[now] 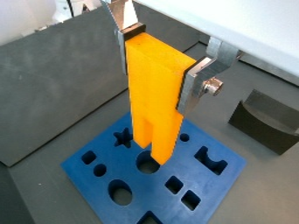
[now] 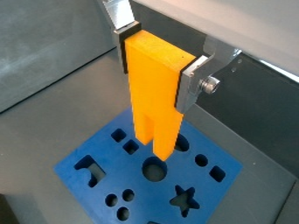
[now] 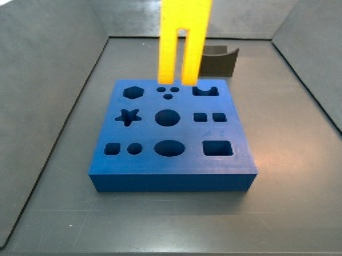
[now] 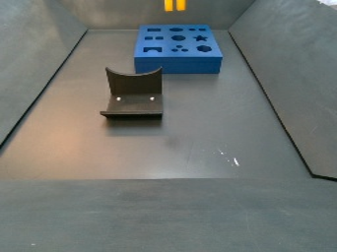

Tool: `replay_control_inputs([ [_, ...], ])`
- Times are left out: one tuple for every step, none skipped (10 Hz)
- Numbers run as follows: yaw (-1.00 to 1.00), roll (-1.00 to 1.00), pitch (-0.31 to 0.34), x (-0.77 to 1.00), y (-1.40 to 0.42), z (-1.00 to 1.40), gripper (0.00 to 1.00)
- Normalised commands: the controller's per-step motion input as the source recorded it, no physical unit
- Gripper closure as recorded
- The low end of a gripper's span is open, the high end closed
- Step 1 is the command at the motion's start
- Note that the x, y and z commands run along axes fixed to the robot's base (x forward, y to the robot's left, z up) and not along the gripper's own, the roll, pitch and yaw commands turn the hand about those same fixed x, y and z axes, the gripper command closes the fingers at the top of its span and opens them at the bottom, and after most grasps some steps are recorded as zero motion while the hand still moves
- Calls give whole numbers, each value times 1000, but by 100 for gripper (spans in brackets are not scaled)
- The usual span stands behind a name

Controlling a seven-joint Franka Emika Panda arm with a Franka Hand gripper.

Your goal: Insert the double-square object.

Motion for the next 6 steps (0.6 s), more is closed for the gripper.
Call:
replay_control_inputs([
  [77, 7, 0, 0, -94, 0, 100],
  [0, 0, 0, 54, 0, 0, 100],
  [-31, 0, 0, 480, 0, -66, 100],
  [0, 0, 10, 1000, 0, -97, 100],
  [0, 19, 0, 1000, 0, -89, 100],
  [0, 26, 0, 1000, 0, -100, 100],
])
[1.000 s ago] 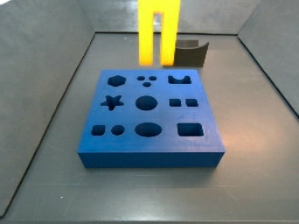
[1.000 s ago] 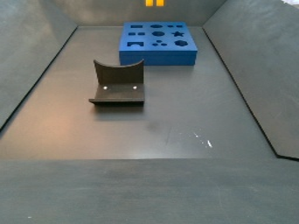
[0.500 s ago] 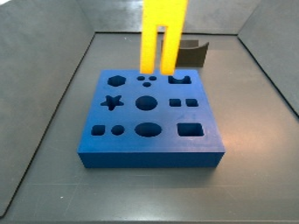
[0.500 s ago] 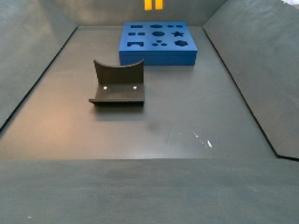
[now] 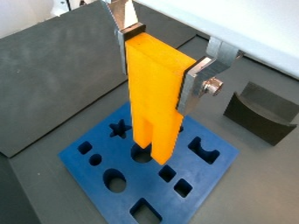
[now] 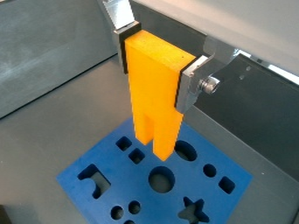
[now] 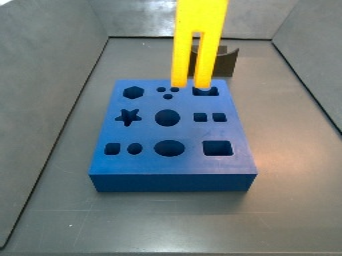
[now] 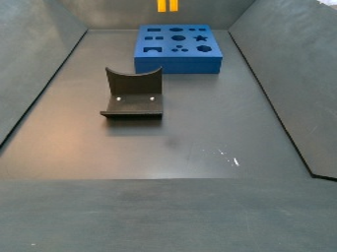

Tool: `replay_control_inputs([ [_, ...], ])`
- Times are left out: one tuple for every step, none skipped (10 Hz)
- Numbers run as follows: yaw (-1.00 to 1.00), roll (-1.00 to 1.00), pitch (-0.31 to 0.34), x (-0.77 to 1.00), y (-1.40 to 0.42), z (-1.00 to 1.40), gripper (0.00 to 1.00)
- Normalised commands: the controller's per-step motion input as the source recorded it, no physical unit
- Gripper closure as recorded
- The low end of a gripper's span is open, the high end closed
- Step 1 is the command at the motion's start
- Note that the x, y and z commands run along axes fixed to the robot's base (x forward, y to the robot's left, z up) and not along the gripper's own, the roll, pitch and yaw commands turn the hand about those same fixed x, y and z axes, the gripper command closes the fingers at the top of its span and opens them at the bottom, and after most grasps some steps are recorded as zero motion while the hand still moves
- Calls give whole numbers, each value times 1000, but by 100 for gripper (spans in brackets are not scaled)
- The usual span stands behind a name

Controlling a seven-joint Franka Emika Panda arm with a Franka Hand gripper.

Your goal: Insert the double-square object.

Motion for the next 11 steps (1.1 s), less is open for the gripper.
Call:
replay_control_inputs([
  [0, 27, 0, 1000, 0, -89, 100],
  [0, 51, 0, 1000, -43, -91, 100],
  [0, 53, -16, 1000, -34, -120, 100],
  [0, 46, -29, 1000, -31, -120, 100],
  [0, 41, -50, 1000, -26, -126, 100],
  [0, 39, -59, 1000, -23, -137, 100],
  [0, 37, -61, 1000, -23, -134, 100],
  [0, 34, -63, 1000, -17, -137, 100],
  [0, 29, -66, 1000, -17, -163, 100],
  [114, 44, -121, 811, -91, -277, 100],
  [77, 71, -34, 83, -149, -51, 100],
])
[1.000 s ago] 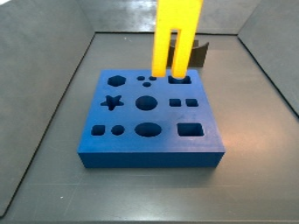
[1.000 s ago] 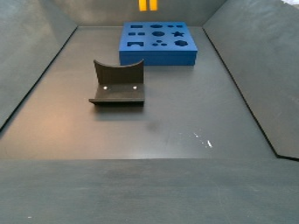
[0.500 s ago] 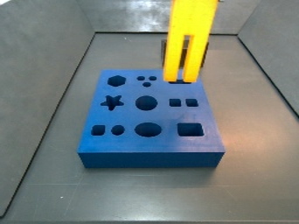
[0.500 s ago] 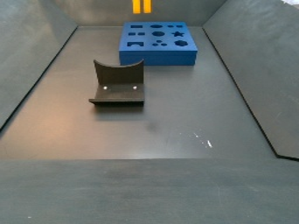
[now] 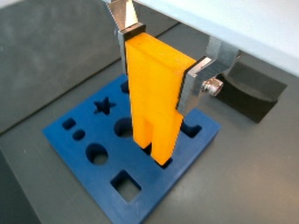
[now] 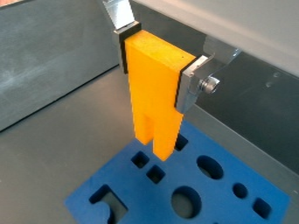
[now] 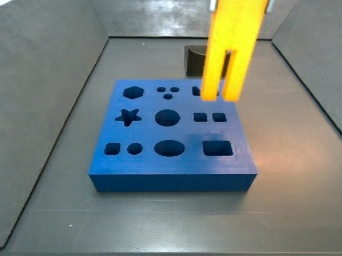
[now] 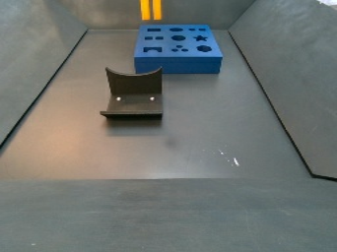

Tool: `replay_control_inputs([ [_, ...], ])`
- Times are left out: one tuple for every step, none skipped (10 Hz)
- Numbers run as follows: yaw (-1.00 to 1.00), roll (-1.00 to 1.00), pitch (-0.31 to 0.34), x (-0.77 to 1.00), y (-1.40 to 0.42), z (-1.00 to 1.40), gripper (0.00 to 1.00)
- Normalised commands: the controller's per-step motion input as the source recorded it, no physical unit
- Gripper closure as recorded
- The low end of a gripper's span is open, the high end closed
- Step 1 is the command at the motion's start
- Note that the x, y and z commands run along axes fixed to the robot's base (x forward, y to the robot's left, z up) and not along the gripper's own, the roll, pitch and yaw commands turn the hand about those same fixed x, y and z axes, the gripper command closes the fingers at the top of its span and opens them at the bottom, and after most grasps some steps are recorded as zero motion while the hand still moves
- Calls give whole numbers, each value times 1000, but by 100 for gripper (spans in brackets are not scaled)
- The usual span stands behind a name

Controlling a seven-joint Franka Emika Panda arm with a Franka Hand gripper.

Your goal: Insert the double-square object.

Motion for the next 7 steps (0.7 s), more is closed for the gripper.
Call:
replay_control_inputs([
  [57, 69, -26, 0, -106, -49, 100],
  [37, 136, 0, 6, -49, -269, 100],
  [43, 257, 76, 154, 0, -583, 100],
  [20, 301, 87, 17, 0, -597, 100],
  [20, 307, 139, -43, 0, -474, 100],
  [54, 254, 161, -40, 0, -391, 100],
  [0, 147, 151, -71, 0, -294, 100],
])
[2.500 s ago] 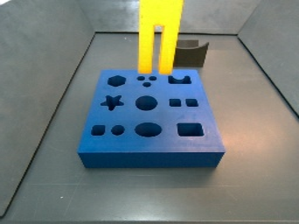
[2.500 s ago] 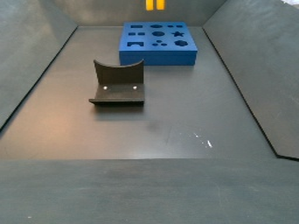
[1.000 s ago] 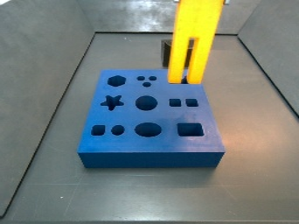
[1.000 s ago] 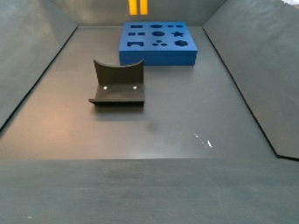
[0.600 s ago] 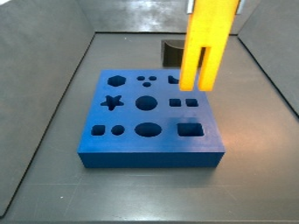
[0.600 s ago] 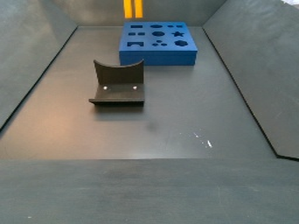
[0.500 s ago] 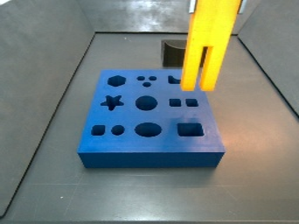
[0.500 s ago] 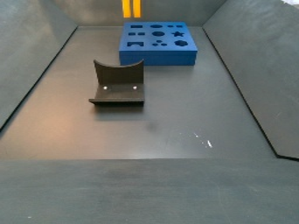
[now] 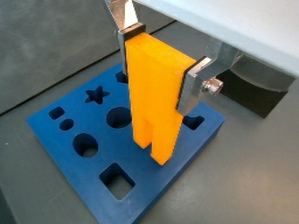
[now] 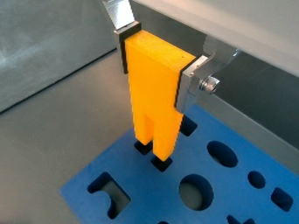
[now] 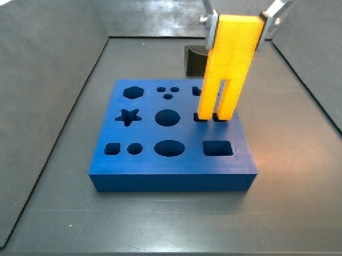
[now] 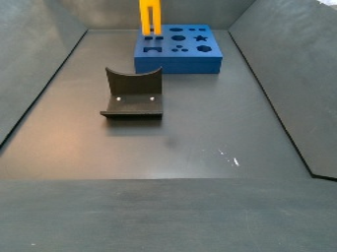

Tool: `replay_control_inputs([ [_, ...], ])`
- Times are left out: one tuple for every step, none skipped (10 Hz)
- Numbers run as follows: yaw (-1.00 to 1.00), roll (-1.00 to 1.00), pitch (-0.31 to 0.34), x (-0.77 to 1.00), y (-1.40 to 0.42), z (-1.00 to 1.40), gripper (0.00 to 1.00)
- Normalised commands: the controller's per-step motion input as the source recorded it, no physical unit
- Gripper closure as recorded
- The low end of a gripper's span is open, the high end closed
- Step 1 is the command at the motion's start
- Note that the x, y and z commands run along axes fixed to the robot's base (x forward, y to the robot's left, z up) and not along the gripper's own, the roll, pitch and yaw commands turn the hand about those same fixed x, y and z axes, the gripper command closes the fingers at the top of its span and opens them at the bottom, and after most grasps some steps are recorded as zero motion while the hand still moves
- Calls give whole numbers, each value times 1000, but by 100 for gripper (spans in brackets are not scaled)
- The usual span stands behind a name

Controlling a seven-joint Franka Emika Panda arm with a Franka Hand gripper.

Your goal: Insert the double-square object.

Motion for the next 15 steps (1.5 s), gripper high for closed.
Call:
replay_control_inputs([
  [0, 76, 139, -129, 3, -269, 100],
  [0, 66, 101, -163, 49, -291, 100],
  [0, 51, 86, -51, 54, -297, 100],
  [0, 41, 71, 94, 129, -426, 100],
  [-54, 20, 91, 229, 266, -454, 100],
  [-29, 16, 99, 97, 223, -369, 100],
  [-71, 66, 0, 51, 0, -506, 100],
  [-49, 109, -129, 0, -220, -651, 100],
  [0, 96, -121, 0, -380, -534, 100],
  [0, 96, -131, 66, -377, -500, 100],
  [0, 79, -111, 266, -94, -583, 100],
  [-111, 121, 0, 383, 0, -560, 100],
  [-163, 31, 21, 357, 189, -466, 100],
  [-146, 43, 0, 157, 86, -486, 100],
  [-63, 89, 0, 3, 0, -566, 100],
])
